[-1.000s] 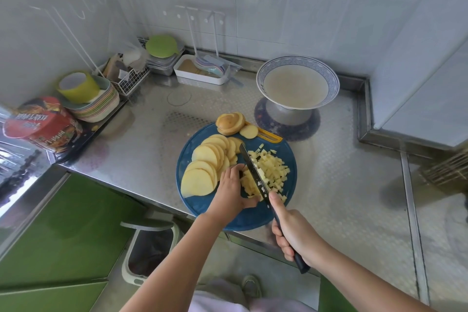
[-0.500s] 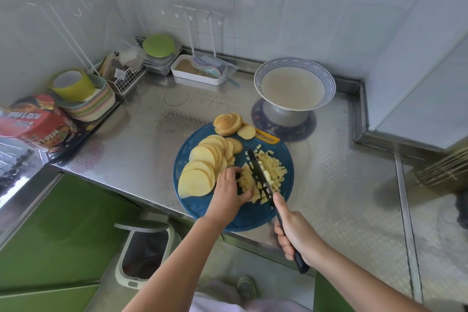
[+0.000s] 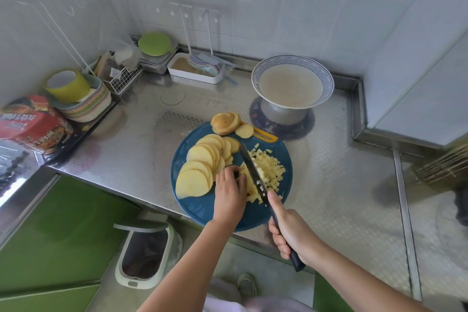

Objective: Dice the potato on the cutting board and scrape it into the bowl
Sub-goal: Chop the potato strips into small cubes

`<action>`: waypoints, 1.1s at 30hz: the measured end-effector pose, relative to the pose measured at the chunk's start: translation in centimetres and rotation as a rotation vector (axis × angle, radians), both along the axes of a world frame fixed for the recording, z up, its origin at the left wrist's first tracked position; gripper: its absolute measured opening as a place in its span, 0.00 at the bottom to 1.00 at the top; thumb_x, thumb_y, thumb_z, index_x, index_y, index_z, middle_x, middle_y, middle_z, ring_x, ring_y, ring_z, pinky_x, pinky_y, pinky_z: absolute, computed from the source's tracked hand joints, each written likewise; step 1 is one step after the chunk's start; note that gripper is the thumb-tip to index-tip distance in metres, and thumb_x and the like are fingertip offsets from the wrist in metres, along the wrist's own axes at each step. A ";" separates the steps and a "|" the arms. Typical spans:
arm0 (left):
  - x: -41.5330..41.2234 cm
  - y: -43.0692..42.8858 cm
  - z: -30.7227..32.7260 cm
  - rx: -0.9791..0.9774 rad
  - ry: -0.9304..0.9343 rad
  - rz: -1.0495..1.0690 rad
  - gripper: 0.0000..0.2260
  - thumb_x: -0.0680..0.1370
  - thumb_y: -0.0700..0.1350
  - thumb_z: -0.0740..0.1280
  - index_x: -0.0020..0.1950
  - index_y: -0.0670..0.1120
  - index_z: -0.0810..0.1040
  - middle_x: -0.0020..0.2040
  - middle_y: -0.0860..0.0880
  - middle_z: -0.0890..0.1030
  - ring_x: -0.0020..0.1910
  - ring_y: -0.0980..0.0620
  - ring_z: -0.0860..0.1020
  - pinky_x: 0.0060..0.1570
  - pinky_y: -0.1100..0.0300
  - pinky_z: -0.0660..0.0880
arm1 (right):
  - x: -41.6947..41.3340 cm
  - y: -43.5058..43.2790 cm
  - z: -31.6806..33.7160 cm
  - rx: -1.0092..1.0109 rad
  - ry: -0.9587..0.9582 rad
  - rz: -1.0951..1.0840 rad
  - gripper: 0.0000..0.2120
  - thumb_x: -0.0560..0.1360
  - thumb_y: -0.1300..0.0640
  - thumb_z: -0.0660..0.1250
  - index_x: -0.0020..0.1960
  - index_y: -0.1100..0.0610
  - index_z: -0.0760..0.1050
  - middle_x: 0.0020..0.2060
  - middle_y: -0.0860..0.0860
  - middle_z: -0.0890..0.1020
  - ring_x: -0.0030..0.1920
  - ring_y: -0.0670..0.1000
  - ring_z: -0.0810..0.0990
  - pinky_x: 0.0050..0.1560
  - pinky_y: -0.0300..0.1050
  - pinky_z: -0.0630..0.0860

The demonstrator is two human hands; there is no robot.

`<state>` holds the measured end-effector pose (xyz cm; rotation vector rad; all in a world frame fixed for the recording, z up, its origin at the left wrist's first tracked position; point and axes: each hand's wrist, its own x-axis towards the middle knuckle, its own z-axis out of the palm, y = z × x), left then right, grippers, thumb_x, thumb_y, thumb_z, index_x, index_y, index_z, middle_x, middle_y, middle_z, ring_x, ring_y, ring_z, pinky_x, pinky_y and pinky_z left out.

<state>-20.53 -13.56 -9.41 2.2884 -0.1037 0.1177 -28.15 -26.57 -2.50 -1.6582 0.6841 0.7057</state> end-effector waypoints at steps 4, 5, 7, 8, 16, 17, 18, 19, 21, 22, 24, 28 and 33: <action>0.0 -0.2 0.0 -0.006 0.003 0.026 0.10 0.81 0.47 0.60 0.58 0.41 0.72 0.54 0.47 0.75 0.55 0.52 0.71 0.55 0.64 0.65 | 0.1 0.1 0.1 0.012 0.017 0.010 0.34 0.74 0.26 0.51 0.29 0.56 0.61 0.21 0.53 0.64 0.18 0.50 0.62 0.20 0.39 0.62; 0.0 -0.2 0.0 -0.006 -0.002 0.026 0.10 0.81 0.46 0.60 0.57 0.41 0.72 0.53 0.47 0.75 0.54 0.52 0.71 0.54 0.64 0.65 | 0.1 0.2 0.1 0.012 0.016 0.013 0.34 0.74 0.26 0.51 0.30 0.56 0.61 0.21 0.53 0.64 0.18 0.50 0.62 0.20 0.38 0.62; 0.0 -0.3 -0.1 0.000 -0.018 0.032 0.09 0.81 0.45 0.61 0.55 0.41 0.72 0.51 0.47 0.75 0.52 0.51 0.71 0.53 0.64 0.65 | 0.2 0.3 0.1 0.014 0.013 0.019 0.34 0.74 0.26 0.51 0.30 0.56 0.60 0.22 0.53 0.63 0.19 0.50 0.62 0.20 0.38 0.62; 0.1 -0.3 -0.2 0.002 -0.024 0.037 0.08 0.81 0.45 0.61 0.55 0.41 0.72 0.51 0.47 0.75 0.51 0.51 0.71 0.52 0.63 0.66 | 0.2 0.4 0.1 0.012 0.013 0.020 0.33 0.74 0.27 0.51 0.30 0.56 0.60 0.22 0.53 0.63 0.19 0.49 0.62 0.20 0.38 0.62; 0.2 -0.6 -0.6 -0.009 -0.062 0.070 0.06 0.79 0.41 0.66 0.51 0.39 0.73 0.47 0.44 0.75 0.48 0.48 0.72 0.49 0.58 0.69 | 0.1 1.0 0.6 -0.020 0.063 0.020 0.32 0.75 0.27 0.49 0.30 0.55 0.57 0.22 0.51 0.61 0.19 0.49 0.60 0.20 0.37 0.61; 0.2 -0.6 -0.6 -0.009 -0.067 0.070 0.07 0.78 0.41 0.66 0.51 0.38 0.73 0.47 0.44 0.75 0.48 0.48 0.72 0.49 0.58 0.69 | 0.2 1.0 0.7 -0.027 0.079 0.016 0.33 0.76 0.27 0.49 0.30 0.55 0.57 0.21 0.51 0.60 0.20 0.49 0.59 0.20 0.37 0.61; 0.2 -0.6 -0.7 -0.010 -0.072 0.070 0.07 0.78 0.41 0.66 0.51 0.38 0.73 0.47 0.44 0.75 0.47 0.48 0.73 0.48 0.58 0.69 | 0.2 1.2 0.9 -0.035 0.094 0.015 0.33 0.75 0.27 0.49 0.29 0.55 0.56 0.21 0.51 0.60 0.20 0.49 0.59 0.20 0.37 0.61; 0.3 -0.6 -0.7 -0.011 -0.081 0.069 0.06 0.78 0.41 0.66 0.50 0.38 0.73 0.47 0.44 0.75 0.47 0.47 0.73 0.48 0.58 0.69 | 0.3 1.3 0.9 -0.046 0.105 0.018 0.34 0.75 0.26 0.48 0.29 0.55 0.56 0.21 0.51 0.60 0.20 0.50 0.59 0.21 0.37 0.61; 0.3 -0.7 -0.8 -0.008 -0.093 0.068 0.06 0.78 0.41 0.67 0.50 0.38 0.73 0.46 0.44 0.75 0.47 0.47 0.73 0.48 0.56 0.70 | 0.4 1.5 0.9 -0.068 0.125 0.026 0.34 0.75 0.25 0.47 0.28 0.55 0.55 0.21 0.51 0.60 0.20 0.50 0.59 0.21 0.38 0.61; 0.3 -0.7 -0.8 -0.004 -0.099 0.069 0.06 0.78 0.40 0.67 0.49 0.39 0.73 0.46 0.45 0.75 0.46 0.47 0.73 0.47 0.56 0.70 | 0.5 1.6 0.9 -0.076 0.133 0.029 0.35 0.75 0.25 0.47 0.28 0.55 0.56 0.20 0.51 0.61 0.20 0.50 0.60 0.21 0.38 0.62; 0.4 -0.7 -1.0 0.001 -0.109 0.065 0.06 0.78 0.40 0.67 0.49 0.39 0.72 0.46 0.44 0.75 0.46 0.46 0.73 0.47 0.55 0.71 | 0.5 1.7 0.9 -0.091 0.138 0.030 0.36 0.75 0.26 0.47 0.28 0.56 0.59 0.18 0.51 0.62 0.19 0.50 0.61 0.21 0.39 0.63; 0.5 -0.6 -1.3 0.008 -0.106 0.064 0.06 0.78 0.41 0.66 0.49 0.39 0.72 0.47 0.44 0.76 0.46 0.46 0.72 0.47 0.54 0.71 | 0.6 1.9 1.1 -0.120 0.165 0.031 0.36 0.74 0.24 0.46 0.27 0.56 0.58 0.17 0.50 0.63 0.18 0.50 0.61 0.22 0.39 0.63; 0.5 -0.7 -1.3 0.009 -0.121 0.061 0.06 0.78 0.40 0.66 0.49 0.39 0.72 0.47 0.44 0.76 0.46 0.46 0.72 0.46 0.53 0.71 | 0.7 2.1 1.0 -0.142 0.178 0.041 0.36 0.73 0.23 0.46 0.28 0.55 0.58 0.17 0.50 0.63 0.18 0.49 0.61 0.23 0.39 0.63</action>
